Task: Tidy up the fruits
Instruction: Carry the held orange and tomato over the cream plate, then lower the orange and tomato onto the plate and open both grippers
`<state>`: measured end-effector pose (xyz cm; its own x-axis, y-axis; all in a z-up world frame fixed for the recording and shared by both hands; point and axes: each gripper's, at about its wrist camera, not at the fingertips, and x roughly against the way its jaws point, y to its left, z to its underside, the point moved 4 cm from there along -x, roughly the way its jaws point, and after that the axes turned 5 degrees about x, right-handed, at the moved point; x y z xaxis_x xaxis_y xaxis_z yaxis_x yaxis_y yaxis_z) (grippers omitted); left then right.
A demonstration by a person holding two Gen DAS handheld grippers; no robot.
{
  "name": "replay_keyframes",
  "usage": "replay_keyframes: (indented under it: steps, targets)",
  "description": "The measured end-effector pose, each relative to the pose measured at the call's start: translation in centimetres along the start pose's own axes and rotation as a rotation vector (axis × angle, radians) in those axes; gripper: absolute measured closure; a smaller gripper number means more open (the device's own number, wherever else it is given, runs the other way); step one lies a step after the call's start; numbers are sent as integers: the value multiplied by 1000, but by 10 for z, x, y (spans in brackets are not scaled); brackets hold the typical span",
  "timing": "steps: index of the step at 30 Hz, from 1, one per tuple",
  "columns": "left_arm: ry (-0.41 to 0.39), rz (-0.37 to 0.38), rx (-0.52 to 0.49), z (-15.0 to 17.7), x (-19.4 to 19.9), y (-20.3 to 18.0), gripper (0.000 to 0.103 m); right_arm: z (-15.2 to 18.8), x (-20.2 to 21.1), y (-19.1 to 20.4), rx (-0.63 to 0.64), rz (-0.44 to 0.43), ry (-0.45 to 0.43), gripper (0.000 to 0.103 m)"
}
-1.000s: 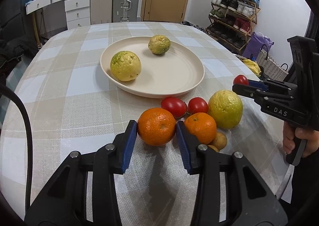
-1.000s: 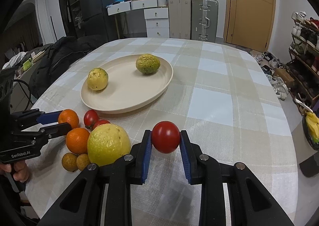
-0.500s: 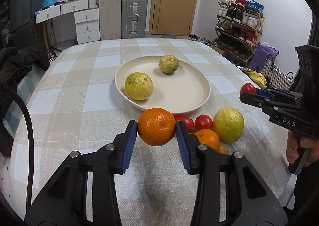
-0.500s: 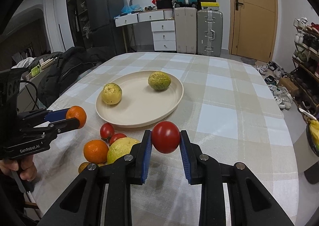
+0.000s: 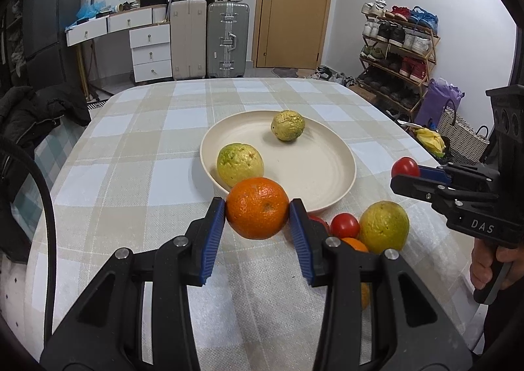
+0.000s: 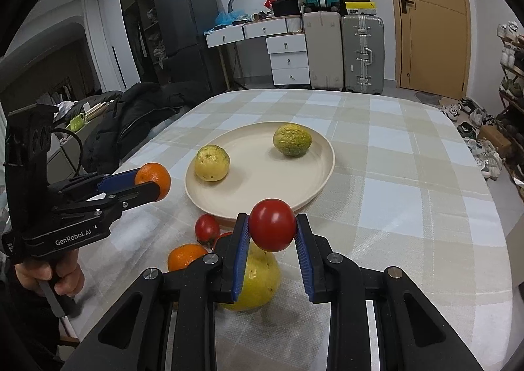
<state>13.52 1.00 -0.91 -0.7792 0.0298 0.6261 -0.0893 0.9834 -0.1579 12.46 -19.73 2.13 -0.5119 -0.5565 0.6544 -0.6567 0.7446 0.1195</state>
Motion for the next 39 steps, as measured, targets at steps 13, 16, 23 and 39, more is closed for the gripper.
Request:
replay_keyframes:
  steps: [13, 16, 23, 39]
  targets:
    - [-11, 0, -8, -20, -14, -12, 65, -21, -13, 0, -13, -27, 7, 75]
    - [-5, -1, -7, -25, -21, -16, 65, -25, -19, -5, -36, -43, 11, 74]
    - [7, 1, -12, -31, -36, -25, 65, -31, -33, -17, -73, -42, 33, 74]
    - [60, -30, -20, -28, -77, -29, 65, -33, -61, -16, -36, -34, 86, 74]
